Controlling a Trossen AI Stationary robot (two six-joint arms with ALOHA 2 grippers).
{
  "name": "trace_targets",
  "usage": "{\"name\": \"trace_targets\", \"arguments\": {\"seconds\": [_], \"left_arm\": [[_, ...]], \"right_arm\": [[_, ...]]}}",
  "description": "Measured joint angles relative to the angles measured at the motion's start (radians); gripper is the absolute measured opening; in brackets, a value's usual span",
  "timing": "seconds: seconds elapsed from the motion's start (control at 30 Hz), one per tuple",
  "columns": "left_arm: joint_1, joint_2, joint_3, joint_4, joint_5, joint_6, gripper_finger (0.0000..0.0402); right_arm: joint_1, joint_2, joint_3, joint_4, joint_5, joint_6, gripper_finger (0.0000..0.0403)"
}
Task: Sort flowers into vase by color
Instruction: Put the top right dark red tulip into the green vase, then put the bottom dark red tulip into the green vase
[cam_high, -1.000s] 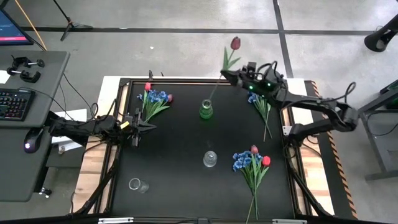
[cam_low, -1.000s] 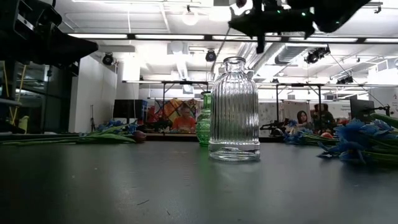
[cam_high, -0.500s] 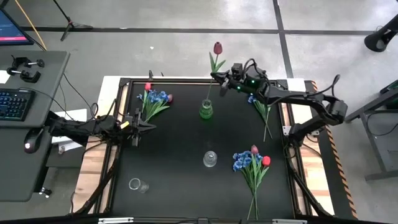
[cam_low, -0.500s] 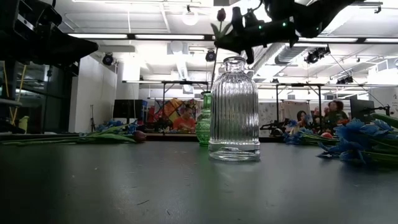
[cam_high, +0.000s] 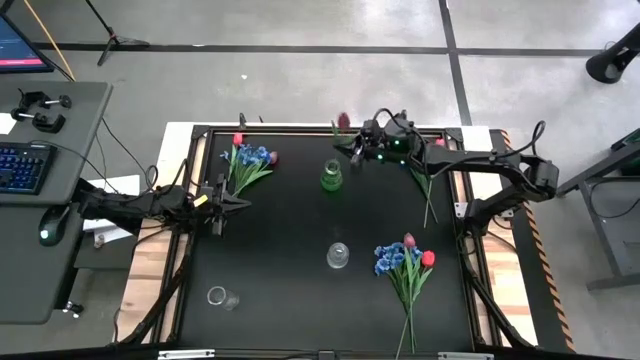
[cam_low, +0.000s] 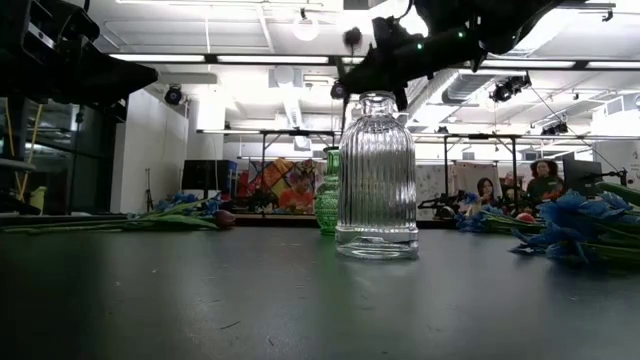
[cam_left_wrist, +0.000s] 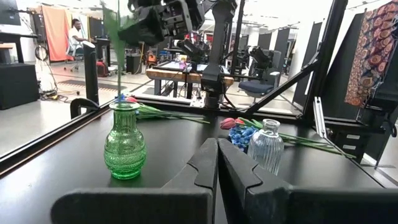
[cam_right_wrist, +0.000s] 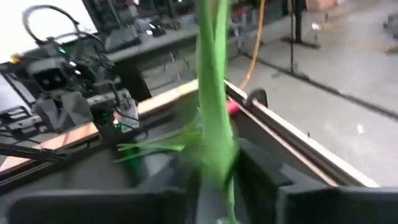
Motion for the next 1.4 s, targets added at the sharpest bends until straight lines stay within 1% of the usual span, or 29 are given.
{"name": "trace_targets", "arguments": {"seconds": [0.07, 0.13, 0.2, 0.27, 0.4, 0.53, 0.63, 0.77, 0.83, 0.9, 0.97, 1.07, 1.13, 1.2, 1.3, 1.4], "left_arm": [[0.0, 0.0, 0.0, 0.0, 0.0, 0.0, 0.0], [0.0, 0.0, 0.0, 0.0, 0.0, 0.0, 0.0], [0.0, 0.0, 0.0, 0.0, 0.0, 0.0, 0.0], [0.0, 0.0, 0.0, 0.0, 0.0, 0.0, 0.0], [0.0, 0.0, 0.0, -0.001, 0.0, 0.0, 0.0], [0.0, 0.0, 0.0, 0.0, 0.0, 0.0, 0.0], [0.0, 0.0, 0.0, 0.0, 0.0, 0.0, 0.0], [0.0, 0.0, 0.0, 0.0, 0.0, 0.0, 0.0], [0.0, 0.0, 0.0, 0.0, 0.0, 0.0, 0.0], [0.0, 0.0, 0.0, 0.0, 0.0, 0.0, 0.0], [0.0, 0.0, 0.0, 0.0, 0.0, 0.0, 0.0], [0.0, 0.0, 0.0, 0.0, 0.0, 0.0, 0.0], [0.0, 0.0, 0.0, 0.0, 0.0, 0.0, 0.0], [0.0, 0.0, 0.0, 0.0, 0.0, 0.0, 0.0], [0.0, 0.0, 0.0, 0.0, 0.0, 0.0, 0.0], [0.0, 0.0, 0.0, 0.0, 0.0, 0.0, 0.0]], "right_arm": [[0.003, -0.001, 0.0, -0.024, -0.001, 0.018, 0.0151], [0.003, -0.008, 0.02, -0.101, -0.015, 0.013, 0.0186], [0.003, -0.019, 0.063, -0.238, -0.059, -0.015, 0.0214], [0.003, -0.029, 0.119, -0.418, -0.1, -0.056, 0.0232], [0.003, -0.034, 0.252, -0.8, -0.107, -0.141, 0.0239], [0.003, -0.035, 0.322, -1.079, -0.127, -0.166, 0.0239], [0.011, -0.052, 0.32, -1.245, -0.165, -0.15, 0.0239], [0.065, -0.089, 0.262, -1.398, -0.188, -0.085, 0.0239], [0.108, -0.12, 0.217, -1.429, -0.203, -0.012, 0.0239], [0.162, -0.16, 0.157, -1.45, -0.212, 0.119, 0.0239], [0.218, -0.205, 0.086, -1.457, -0.212, 0.302, 0.0238], [0.312, -0.278, -0.014, -1.454, -0.223, 0.635, 0.0238], [0.376, -0.321, -0.074, -1.424, -0.231, 0.832, 0.0238], [0.433, -0.358, -0.127, -1.361, -0.227, 0.984, 0.0238], [0.495, -0.389, -0.195, -1.255, -0.209, 1.157, 0.0238], [0.536, -0.388, -0.246, -1.19, -0.201, 1.248, 0.0238]]}}
